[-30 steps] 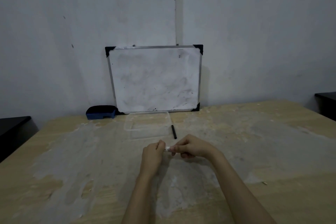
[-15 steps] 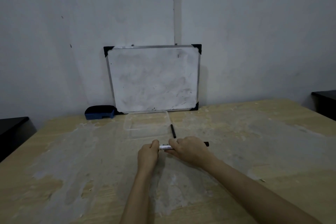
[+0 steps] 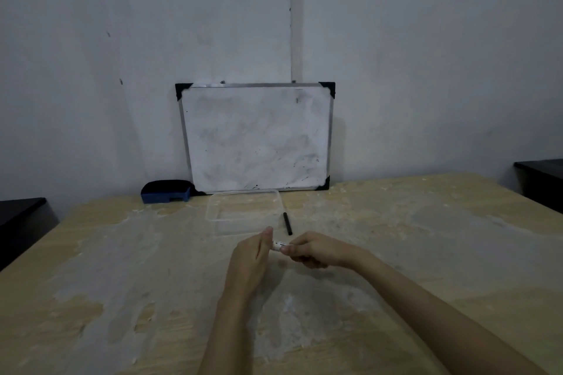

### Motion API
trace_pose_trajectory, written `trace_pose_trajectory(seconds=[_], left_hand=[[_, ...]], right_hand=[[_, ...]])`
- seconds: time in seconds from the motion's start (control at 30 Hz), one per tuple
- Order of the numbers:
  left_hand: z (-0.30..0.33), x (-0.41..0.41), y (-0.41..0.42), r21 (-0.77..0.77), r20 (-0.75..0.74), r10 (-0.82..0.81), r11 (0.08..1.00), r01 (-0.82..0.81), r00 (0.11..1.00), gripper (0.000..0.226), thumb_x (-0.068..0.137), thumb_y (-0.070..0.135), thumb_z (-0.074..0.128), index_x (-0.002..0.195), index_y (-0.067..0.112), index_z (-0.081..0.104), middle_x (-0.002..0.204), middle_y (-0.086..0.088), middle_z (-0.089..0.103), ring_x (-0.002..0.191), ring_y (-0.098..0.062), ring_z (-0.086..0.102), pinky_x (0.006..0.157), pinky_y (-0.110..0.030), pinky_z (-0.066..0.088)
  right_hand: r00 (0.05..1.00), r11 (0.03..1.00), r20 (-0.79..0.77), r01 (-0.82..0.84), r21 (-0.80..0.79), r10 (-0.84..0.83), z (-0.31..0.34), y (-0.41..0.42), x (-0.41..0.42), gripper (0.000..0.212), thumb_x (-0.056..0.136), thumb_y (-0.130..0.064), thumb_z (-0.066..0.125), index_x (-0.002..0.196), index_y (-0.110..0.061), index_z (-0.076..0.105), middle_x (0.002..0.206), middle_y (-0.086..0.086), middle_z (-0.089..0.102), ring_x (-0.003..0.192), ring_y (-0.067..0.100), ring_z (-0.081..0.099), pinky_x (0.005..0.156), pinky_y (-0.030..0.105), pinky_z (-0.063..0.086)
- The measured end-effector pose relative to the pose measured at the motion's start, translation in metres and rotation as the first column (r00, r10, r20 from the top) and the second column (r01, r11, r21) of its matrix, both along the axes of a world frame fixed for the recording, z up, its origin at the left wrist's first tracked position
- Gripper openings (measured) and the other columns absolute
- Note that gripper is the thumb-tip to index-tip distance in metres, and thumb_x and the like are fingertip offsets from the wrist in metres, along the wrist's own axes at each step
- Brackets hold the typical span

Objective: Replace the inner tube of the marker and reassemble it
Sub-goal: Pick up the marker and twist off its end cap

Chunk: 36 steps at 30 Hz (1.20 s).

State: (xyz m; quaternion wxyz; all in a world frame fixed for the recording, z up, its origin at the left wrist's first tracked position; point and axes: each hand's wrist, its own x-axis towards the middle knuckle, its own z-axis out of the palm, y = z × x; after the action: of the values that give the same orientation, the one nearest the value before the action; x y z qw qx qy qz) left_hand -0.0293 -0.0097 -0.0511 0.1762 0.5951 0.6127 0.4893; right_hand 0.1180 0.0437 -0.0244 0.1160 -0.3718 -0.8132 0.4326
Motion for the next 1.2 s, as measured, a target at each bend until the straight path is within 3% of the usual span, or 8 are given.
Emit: trace_pose_trajectory(seconds=[0.33,0.43,0.63,0.77,0.9,0.97,1.1,1.2], left_hand=[[-0.002,0.007,0.005,0.026,-0.023,-0.084,0.996,0.084,0.996,0.045,0.096,0.023,0.04,0.051,0.027,0.042,0.053,0.007,0.042,0.05,-0.005,0.038,0.055,-0.025,0.031],[-0.002,0.009,0.007,0.035,-0.024,0.001,0.999,0.0,1.0,0.051,0.095,0.016,0.043,0.045,0.027,0.039,0.046,0.007,0.038,0.042,-0.005,0.037,0.047,-0.019,0.026],[-0.001,0.009,0.008,-0.004,-0.047,0.105,0.994,-0.105,0.993,0.055,0.095,0.015,0.04,0.042,0.024,0.03,0.043,0.004,0.034,0.044,-0.009,0.032,0.048,-0.029,0.021],[-0.001,0.009,0.01,-0.05,-0.046,0.149,0.987,-0.151,0.988,0.053,0.093,0.012,0.039,0.042,0.023,0.028,0.045,-0.009,0.034,0.048,-0.015,0.032,0.049,-0.033,0.021],[-0.002,0.006,0.011,-0.133,0.028,0.171,0.977,-0.166,0.985,0.05,0.092,0.013,0.038,0.043,0.02,0.029,0.048,0.0,0.036,0.048,-0.013,0.031,0.047,-0.03,0.02],[-0.003,0.003,0.012,-0.153,0.053,0.159,0.977,-0.15,0.986,0.049,0.093,0.017,0.037,0.044,0.018,0.032,0.049,-0.001,0.038,0.049,-0.015,0.033,0.051,-0.032,0.024],[-0.006,0.002,0.005,-0.103,0.205,-0.043,0.993,0.065,0.978,0.047,0.097,0.038,0.033,0.057,0.017,0.044,0.056,0.001,0.04,0.053,-0.013,0.037,0.057,-0.03,0.03],[-0.009,0.003,0.003,-0.049,0.127,-0.141,0.988,0.148,0.982,0.043,0.096,0.043,0.024,0.069,0.017,0.045,0.062,0.001,0.041,0.056,-0.009,0.037,0.059,-0.026,0.031]], right_hand=[[0.997,0.998,-0.065,0.043,-0.037,-0.046,-0.002,-0.001,0.011,0.045,0.094,-0.036,0.045,0.053,-0.019,0.038,0.052,-0.002,0.033,0.036,0.003,0.028,0.042,0.017,0.025],[0.999,0.979,0.001,0.053,0.197,-0.054,-0.004,-0.003,0.009,0.044,0.093,-0.042,0.045,0.056,-0.018,0.041,0.051,-0.003,0.036,0.042,0.006,0.032,0.049,0.024,0.024],[0.976,0.567,0.153,-0.037,0.823,-0.157,-0.022,-0.003,0.006,0.062,0.084,-0.059,0.024,0.083,-0.008,0.06,0.058,0.011,0.063,0.044,0.018,0.042,0.039,0.02,0.015],[0.953,0.429,0.126,0.004,0.903,-0.276,-0.028,0.002,0.004,0.043,0.082,-0.051,0.038,0.063,-0.02,0.059,0.033,-0.004,0.049,0.021,0.009,0.034,0.04,0.013,-0.008],[0.947,0.351,0.101,0.013,0.936,-0.306,-0.033,-0.002,0.001,0.04,0.083,-0.049,0.041,0.066,-0.019,0.059,0.037,-0.003,0.051,0.024,0.011,0.036,0.041,0.014,-0.007],[0.968,0.421,0.084,0.025,0.907,-0.238,-0.034,-0.003,-0.002,0.04,0.089,-0.048,0.042,0.073,-0.014,0.056,0.049,0.004,0.057,0.037,0.016,0.037,0.038,0.018,0.008],[0.992,0.911,0.049,0.088,0.402,-0.117,-0.018,-0.001,-0.004,0.038,0.092,-0.046,0.044,0.07,-0.016,0.048,0.058,0.0,0.044,0.051,0.014,0.038,0.05,0.026,0.025],[0.985,0.989,-0.106,0.138,0.043,-0.133,-0.014,0.0,0.002,0.038,0.091,-0.043,0.048,0.062,-0.019,0.05,0.052,-0.004,0.039,0.041,0.006,0.034,0.046,0.02,0.026]])
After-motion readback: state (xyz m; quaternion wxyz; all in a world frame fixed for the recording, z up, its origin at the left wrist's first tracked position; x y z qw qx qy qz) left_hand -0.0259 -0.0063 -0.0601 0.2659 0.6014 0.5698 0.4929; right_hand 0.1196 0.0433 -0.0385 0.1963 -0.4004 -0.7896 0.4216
